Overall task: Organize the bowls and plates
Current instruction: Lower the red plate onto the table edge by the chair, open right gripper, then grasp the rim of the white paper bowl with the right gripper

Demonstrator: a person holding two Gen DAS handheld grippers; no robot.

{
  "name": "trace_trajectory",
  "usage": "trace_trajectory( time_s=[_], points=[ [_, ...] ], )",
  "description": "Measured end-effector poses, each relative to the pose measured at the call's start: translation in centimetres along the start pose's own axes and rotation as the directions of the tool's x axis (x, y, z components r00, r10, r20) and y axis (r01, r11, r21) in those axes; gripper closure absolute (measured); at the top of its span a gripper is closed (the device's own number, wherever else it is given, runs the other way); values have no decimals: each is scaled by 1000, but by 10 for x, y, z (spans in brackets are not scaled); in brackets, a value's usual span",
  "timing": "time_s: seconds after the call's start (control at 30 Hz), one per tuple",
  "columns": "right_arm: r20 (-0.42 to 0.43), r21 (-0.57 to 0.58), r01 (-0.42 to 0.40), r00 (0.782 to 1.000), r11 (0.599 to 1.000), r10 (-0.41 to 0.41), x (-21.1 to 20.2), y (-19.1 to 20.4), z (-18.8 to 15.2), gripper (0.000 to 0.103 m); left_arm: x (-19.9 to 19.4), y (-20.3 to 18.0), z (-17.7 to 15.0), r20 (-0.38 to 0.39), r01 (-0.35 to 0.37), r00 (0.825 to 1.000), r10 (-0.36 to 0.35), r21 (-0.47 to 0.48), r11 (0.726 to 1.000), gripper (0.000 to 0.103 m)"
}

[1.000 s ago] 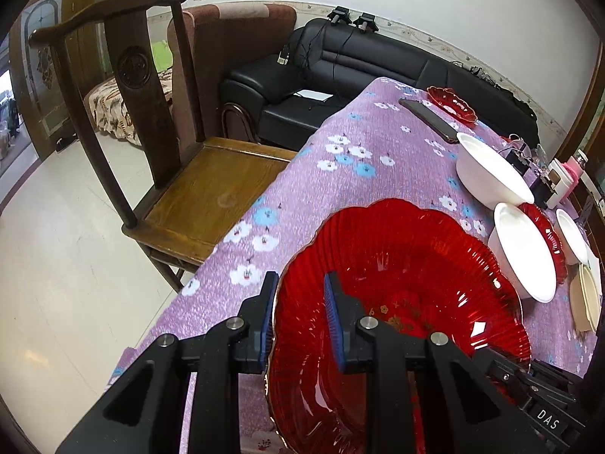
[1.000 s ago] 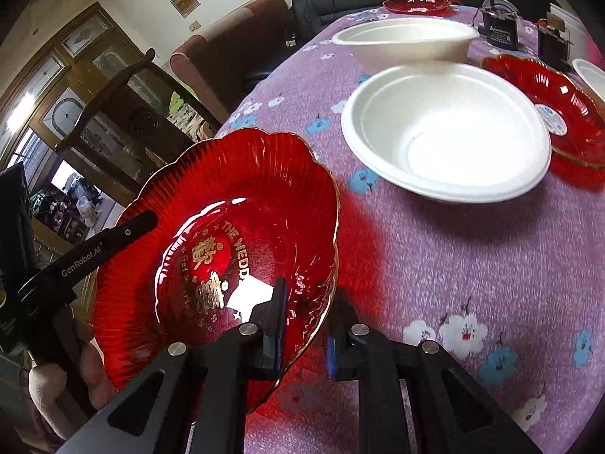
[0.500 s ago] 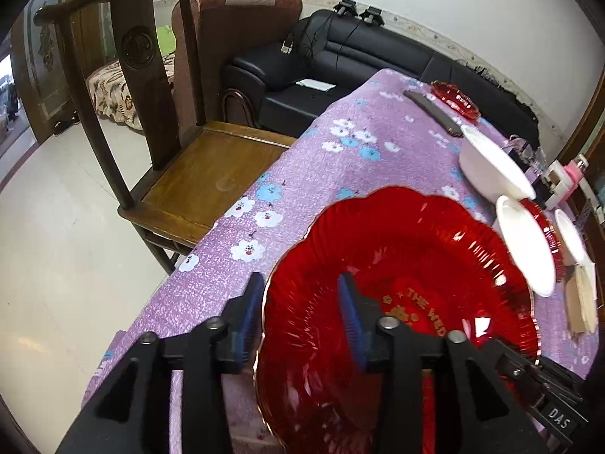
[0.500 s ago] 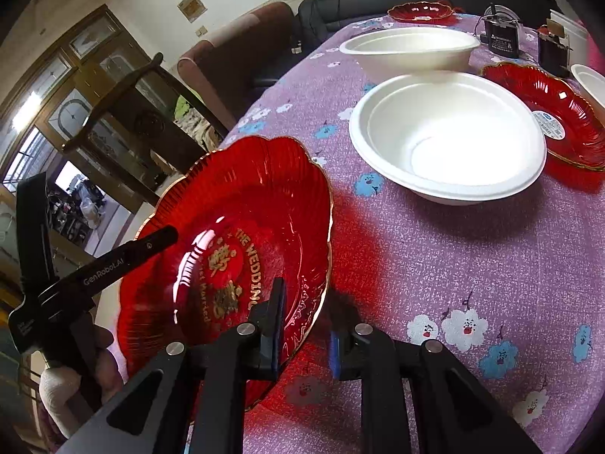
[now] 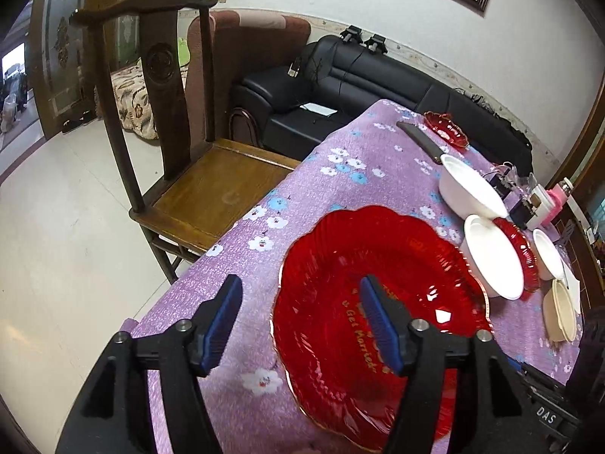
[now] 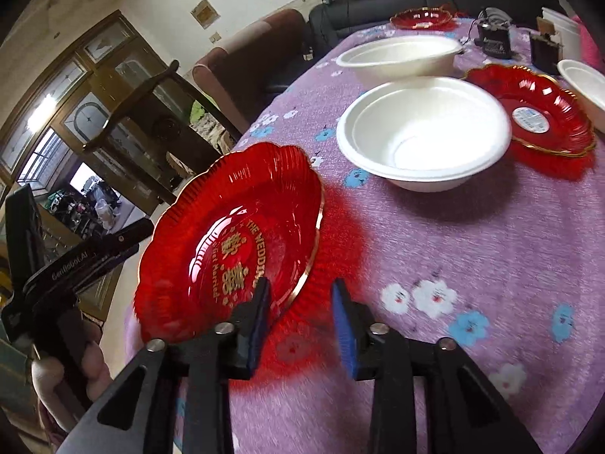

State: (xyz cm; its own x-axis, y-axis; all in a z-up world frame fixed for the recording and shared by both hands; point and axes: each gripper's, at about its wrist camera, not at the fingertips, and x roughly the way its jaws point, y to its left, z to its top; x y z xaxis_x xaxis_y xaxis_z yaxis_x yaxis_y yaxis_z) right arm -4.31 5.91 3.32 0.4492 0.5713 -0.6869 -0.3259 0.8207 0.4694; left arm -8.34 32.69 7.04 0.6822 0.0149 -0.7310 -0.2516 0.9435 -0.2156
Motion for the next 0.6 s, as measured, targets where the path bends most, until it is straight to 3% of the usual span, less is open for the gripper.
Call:
trace_trajectory(
  time_s=[0.07,0.33,0.5,0.6],
  points=[
    [23,-6,11,1000,1000,-11,-14,-7,-4,53,-7,-9,0,14,4,1000,-5,20,1000,33],
    [98,55,86,991,995,-91,-56,-55,4,53,-9,-67,8,1,83,997,-83,122,989,32],
    [110,137,105,987,985,-120,-57,-86,27,53,9,-112,25,-61,149,988,-140,170,974,32],
    [100,196,89,989,977,-110,-47,-98,49,53,24,-142,36,-89,152,987,-135,225,963,32]
  ],
)
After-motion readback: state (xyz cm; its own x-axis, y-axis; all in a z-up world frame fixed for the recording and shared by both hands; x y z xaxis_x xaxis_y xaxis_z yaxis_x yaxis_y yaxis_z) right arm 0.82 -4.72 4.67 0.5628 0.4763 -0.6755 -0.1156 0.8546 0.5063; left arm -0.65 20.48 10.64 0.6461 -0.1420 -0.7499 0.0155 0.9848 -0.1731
